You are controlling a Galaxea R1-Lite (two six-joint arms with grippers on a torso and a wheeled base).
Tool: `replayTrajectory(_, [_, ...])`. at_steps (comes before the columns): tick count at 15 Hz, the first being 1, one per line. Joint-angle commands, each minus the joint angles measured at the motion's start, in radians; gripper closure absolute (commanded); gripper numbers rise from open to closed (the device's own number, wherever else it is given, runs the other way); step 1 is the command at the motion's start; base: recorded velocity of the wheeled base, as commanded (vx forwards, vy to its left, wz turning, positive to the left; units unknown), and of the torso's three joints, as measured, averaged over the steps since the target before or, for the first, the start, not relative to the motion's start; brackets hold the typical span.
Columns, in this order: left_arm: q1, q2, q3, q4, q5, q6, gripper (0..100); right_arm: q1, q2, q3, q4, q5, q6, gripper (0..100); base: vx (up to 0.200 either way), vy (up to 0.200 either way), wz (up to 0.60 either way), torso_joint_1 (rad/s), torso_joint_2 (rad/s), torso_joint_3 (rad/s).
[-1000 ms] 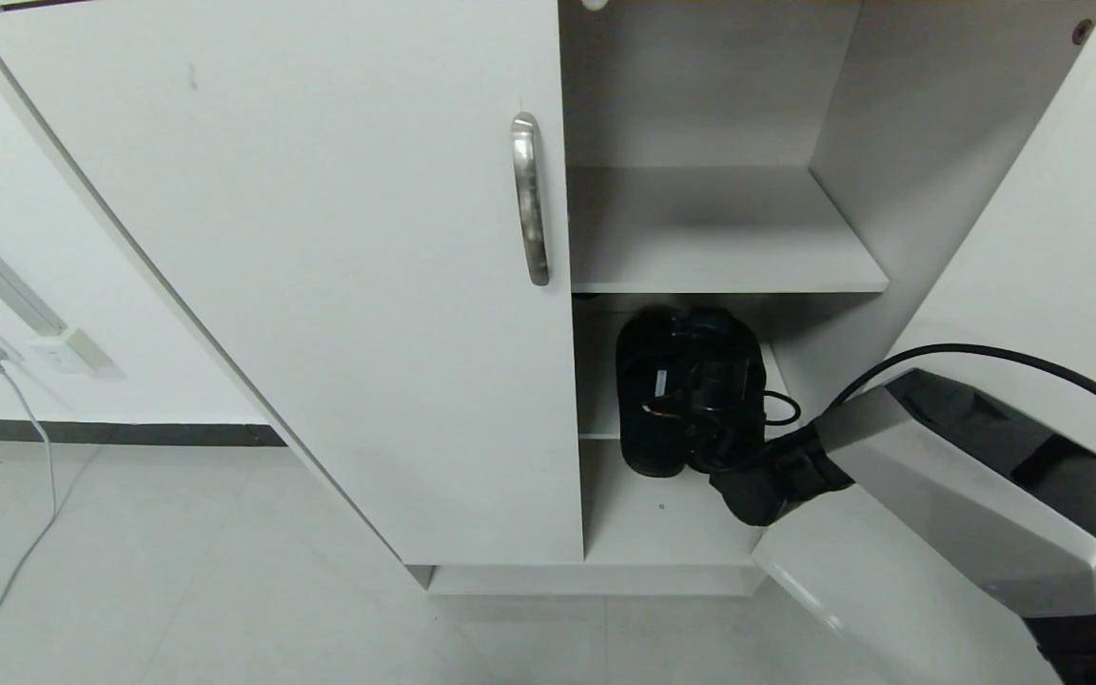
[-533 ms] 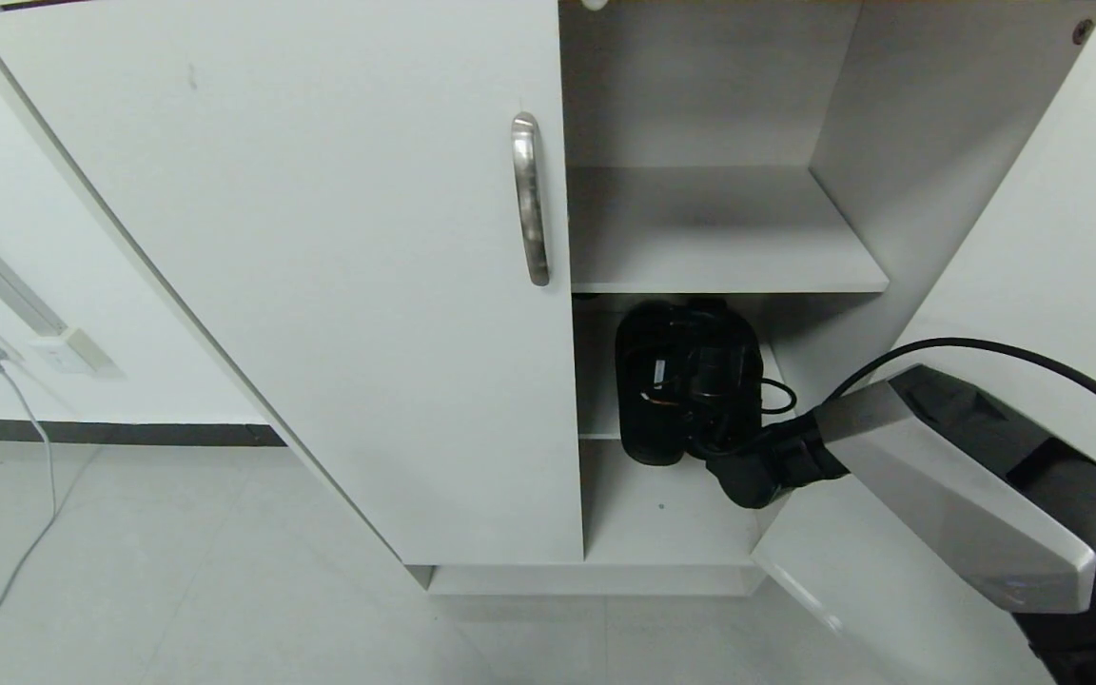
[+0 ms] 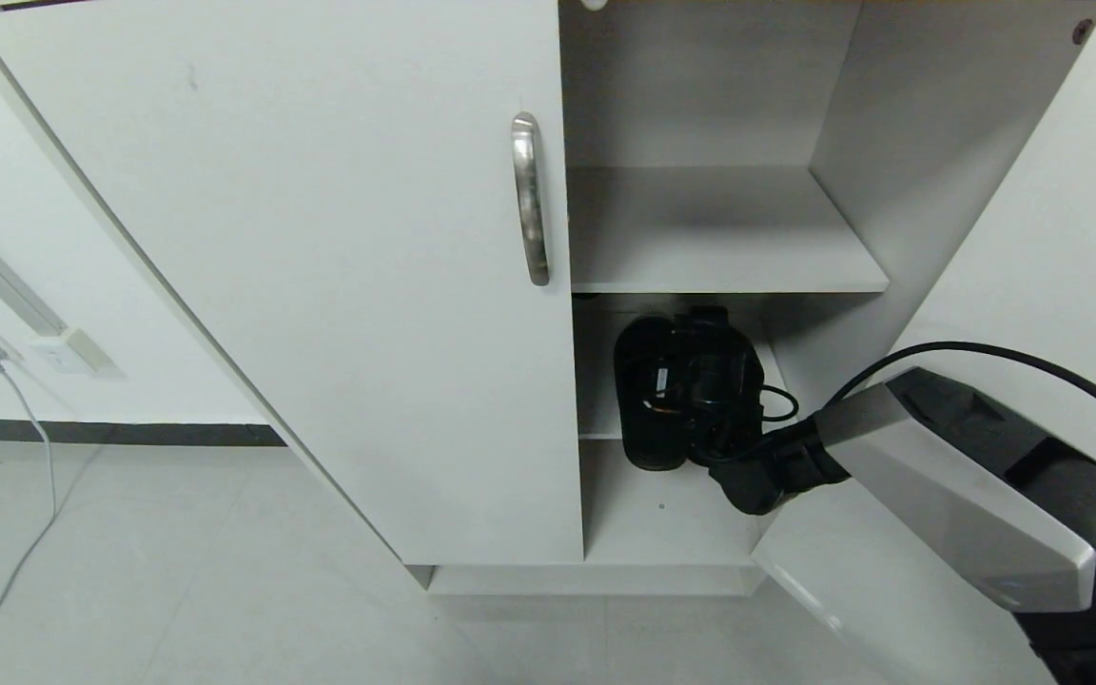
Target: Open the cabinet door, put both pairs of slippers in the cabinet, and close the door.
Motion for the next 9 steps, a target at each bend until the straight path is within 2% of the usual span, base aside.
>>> replayTrajectory(1, [0.0,0.001,0.0,0.0,0.0,-0.001,100,0.013,-0.059,0.07,-0.006,0.0,0.006,0,0.0,0.0,0.0,0.0,0.0,0.0])
replayTrajectory(3, [0.0,0.001,0.0,0.0,0.0,0.0,100,0.025,-0.107,0.136,-0.021,0.0,0.011,0,0.0,0.0,0.0,0.0,0.0,0.0])
replayTrajectory(9, [0.0,0.001,0.0,0.0,0.0,0.0,100,0.123,-0.334,0.584,-0.185,-0.007,0.014,0,0.0,0.0,0.0,0.0,0.0,0.0])
